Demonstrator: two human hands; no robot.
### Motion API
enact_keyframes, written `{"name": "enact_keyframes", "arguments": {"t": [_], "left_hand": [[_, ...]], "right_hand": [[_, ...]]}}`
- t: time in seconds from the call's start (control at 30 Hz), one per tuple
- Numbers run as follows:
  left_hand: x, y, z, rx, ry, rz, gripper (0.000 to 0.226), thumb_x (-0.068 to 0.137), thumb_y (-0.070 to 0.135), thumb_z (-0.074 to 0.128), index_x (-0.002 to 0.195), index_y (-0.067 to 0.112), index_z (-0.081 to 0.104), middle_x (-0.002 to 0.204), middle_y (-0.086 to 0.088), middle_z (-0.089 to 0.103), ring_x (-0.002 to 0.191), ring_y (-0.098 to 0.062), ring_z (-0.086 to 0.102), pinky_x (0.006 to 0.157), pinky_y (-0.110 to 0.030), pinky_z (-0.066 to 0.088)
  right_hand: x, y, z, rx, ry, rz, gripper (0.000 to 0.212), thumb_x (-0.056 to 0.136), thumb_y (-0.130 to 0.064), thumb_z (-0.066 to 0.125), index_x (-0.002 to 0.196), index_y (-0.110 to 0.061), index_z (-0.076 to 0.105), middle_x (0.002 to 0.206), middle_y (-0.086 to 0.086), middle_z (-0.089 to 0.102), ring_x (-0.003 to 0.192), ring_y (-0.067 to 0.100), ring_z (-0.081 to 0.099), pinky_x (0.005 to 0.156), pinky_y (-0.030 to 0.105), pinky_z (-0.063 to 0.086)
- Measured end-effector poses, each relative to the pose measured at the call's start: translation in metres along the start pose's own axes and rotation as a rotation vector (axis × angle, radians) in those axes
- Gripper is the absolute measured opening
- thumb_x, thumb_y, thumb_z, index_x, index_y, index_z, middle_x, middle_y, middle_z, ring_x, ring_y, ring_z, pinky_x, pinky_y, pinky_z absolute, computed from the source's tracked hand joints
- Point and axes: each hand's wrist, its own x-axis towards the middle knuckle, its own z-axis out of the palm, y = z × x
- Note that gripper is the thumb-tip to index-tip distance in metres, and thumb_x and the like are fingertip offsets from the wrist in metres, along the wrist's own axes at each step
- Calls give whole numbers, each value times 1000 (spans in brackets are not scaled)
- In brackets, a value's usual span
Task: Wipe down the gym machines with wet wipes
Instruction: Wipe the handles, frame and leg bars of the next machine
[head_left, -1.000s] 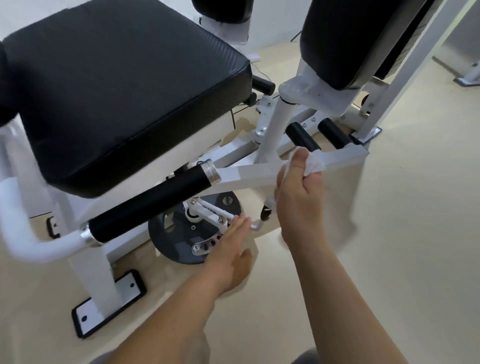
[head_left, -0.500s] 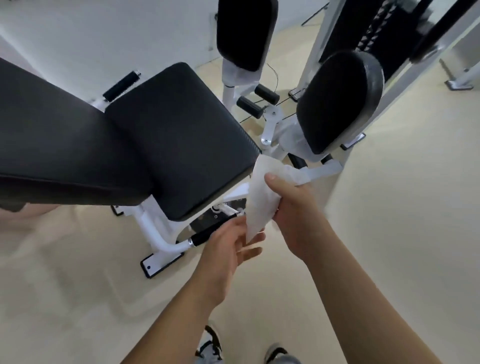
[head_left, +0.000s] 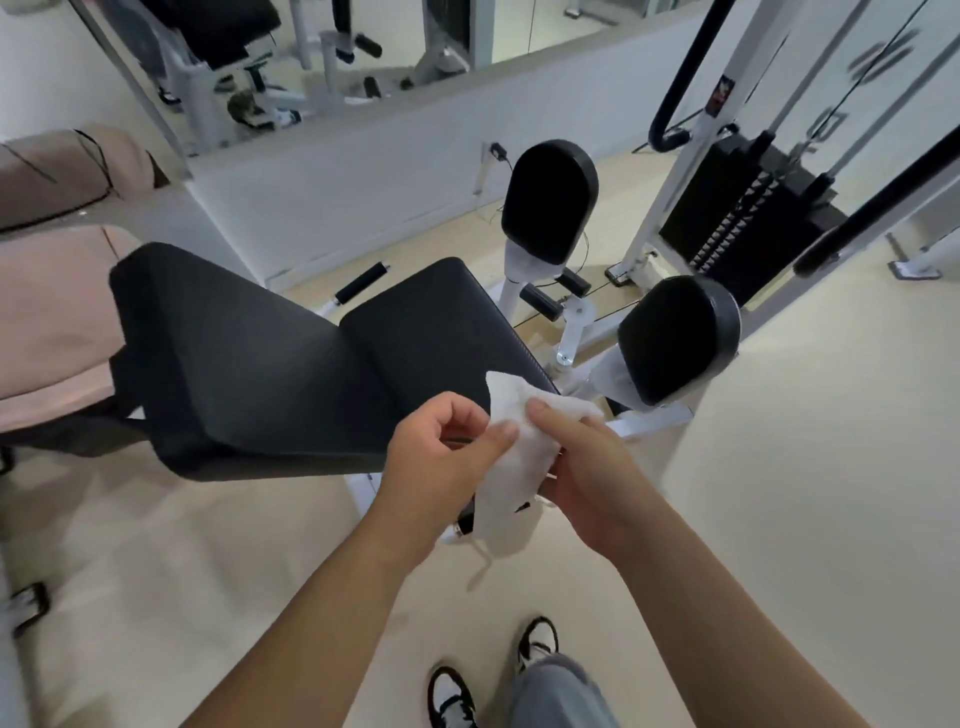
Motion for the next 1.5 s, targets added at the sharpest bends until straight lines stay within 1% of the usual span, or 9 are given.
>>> {"name": "enact_keyframes", "arguments": {"t": [0.27, 0.4, 0.53, 0.73, 0.83, 1.03, 1.13, 1.23, 1.5], "left_hand": [[95, 61, -6, -243, -3, -232, 22, 92, 32, 74, 82, 20, 59, 84, -16, 62, 82, -28, 57, 79, -49, 51], [146, 82, -22, -368, 53, -294, 40, 95, 42, 69, 117, 10, 65, 117, -23, 72, 104, -31, 71, 103, -61, 52], [179, 102, -39, -659, -256, -407, 74, 99, 64, 48, 144, 7, 57, 143, -22, 60, 135, -37, 56, 120, -52, 34], [240, 108, -52, -398, -182, -449, 43, 92, 29, 76, 129, 9, 70, 123, -15, 74, 117, -30, 70, 111, -50, 48], [283, 110, -79, -253, -156, -484, 34, 93, 22, 77, 121, 4, 72, 114, -17, 76, 108, -33, 74, 106, -52, 53], [385, 99, -154, 110, -183, -472, 32, 98, 33, 68, 117, 7, 68, 104, -10, 79, 97, -28, 77, 96, -47, 60], [432, 80, -190, 233, -208, -411, 32, 100, 37, 62, 120, 12, 65, 106, -6, 77, 92, -22, 76, 79, -34, 62], [475, 52, -224, 324, -203, -327, 32, 103, 40, 52, 121, 20, 68, 111, -3, 75, 97, -23, 74, 90, -42, 61], [563, -44, -282, 267, 47, -321, 28, 108, 39, 45, 111, 19, 63, 115, -6, 69, 107, -27, 65, 94, -38, 53]], "right_hand": [[89, -73, -4, 166, -205, -40, 50, 93, -25, 71, 136, -3, 61, 124, 18, 68, 114, 31, 65, 108, 48, 48], [142, -107, 15, 76, -281, -63, 44, 95, -26, 70, 131, -2, 64, 121, 16, 71, 114, 31, 66, 101, 45, 51], [175, -135, 46, 44, -235, -23, 40, 98, -26, 69, 131, -4, 64, 126, 20, 71, 119, 36, 68, 106, 53, 52], [226, -150, 93, 29, -111, 58, 42, 93, -31, 75, 119, 0, 67, 114, 27, 73, 106, 40, 73, 98, 60, 56], [261, -144, 119, 14, -34, 122, 27, 98, -31, 69, 98, -6, 79, 104, 19, 78, 95, 32, 77, 91, 48, 60], [337, -125, 183, -180, 155, 108, 31, 100, -40, 64, 101, -11, 71, 90, 5, 76, 79, 17, 72, 61, 27, 57], [382, -112, 211, -368, 259, 43, 45, 94, -50, 65, 94, -6, 66, 90, 17, 69, 78, 24, 64, 69, 42, 58], [436, -88, 227, -528, 271, 18, 39, 93, -49, 61, 83, -12, 56, 77, 5, 62, 69, 27, 64, 68, 50, 62], [553, -10, 217, -1098, 274, -151, 20, 104, -38, 51, 115, -23, 59, 111, -5, 65, 95, 15, 64, 85, 44, 57]]}}
